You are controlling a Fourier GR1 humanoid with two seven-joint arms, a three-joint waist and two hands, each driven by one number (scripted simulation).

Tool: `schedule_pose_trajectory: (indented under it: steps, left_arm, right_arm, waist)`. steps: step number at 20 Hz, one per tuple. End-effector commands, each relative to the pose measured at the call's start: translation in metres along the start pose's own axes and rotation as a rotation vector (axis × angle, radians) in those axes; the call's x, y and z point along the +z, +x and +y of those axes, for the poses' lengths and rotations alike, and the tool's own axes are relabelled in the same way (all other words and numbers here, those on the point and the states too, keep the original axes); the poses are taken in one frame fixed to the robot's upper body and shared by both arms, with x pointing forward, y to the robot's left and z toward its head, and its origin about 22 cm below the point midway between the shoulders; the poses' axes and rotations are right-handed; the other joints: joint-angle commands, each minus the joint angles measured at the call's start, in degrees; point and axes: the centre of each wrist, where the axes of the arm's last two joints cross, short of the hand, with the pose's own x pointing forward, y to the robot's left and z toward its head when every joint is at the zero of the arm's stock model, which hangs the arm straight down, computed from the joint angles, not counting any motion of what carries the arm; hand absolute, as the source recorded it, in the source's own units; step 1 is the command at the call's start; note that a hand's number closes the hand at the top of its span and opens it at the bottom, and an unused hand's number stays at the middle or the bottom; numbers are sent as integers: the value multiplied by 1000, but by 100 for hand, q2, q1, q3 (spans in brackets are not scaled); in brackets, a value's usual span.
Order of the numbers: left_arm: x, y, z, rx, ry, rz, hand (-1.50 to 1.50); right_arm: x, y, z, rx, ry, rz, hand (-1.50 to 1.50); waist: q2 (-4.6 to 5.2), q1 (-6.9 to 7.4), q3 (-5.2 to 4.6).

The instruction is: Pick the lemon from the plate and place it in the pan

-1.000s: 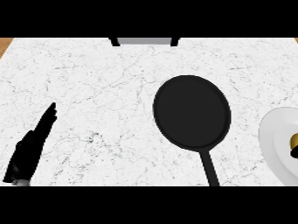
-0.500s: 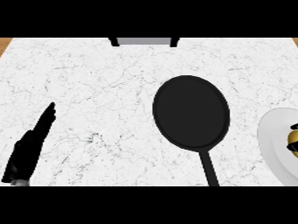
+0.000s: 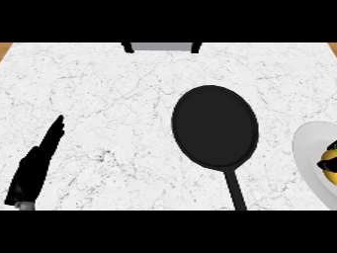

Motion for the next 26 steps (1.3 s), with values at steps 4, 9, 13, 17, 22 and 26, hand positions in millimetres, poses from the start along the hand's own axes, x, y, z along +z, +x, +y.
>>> schedule_pose_trajectory:
  steps: [4, 9, 13, 17, 22, 26]
  left_arm:
    - [-5, 6, 4, -8, -30, -19, 0]
    - [-1, 0, -4, 13, -11, -5, 0]
    - [-6, 0, 2, 10, 0, 0, 0]
    - [-5, 2, 6, 10, -30, -9, 0]
    - [-6, 8, -3, 6, -21, -14, 0]
    - [-1, -1, 1, -2, -20, -5, 0]
  right_arm:
    - [32, 30, 4, 499, 22, -394, 150]
    - [58, 40, -21, 675, -254, -678, 150]
    - [81, 55, -43, 592, -501, -994, 150]
    - [89, 67, -50, 482, -653, -1257, 150]
    - [78, 93, -43, 442, -637, -1401, 150]
    - [94, 113, -28, 376, -514, -1465, 150]
  waist:
    - [68, 210, 99]
    - [62, 180, 105]
    - [46, 68, 102]
    - [55, 123, 95]
    - [68, 162, 78]
    - [39, 68, 71]
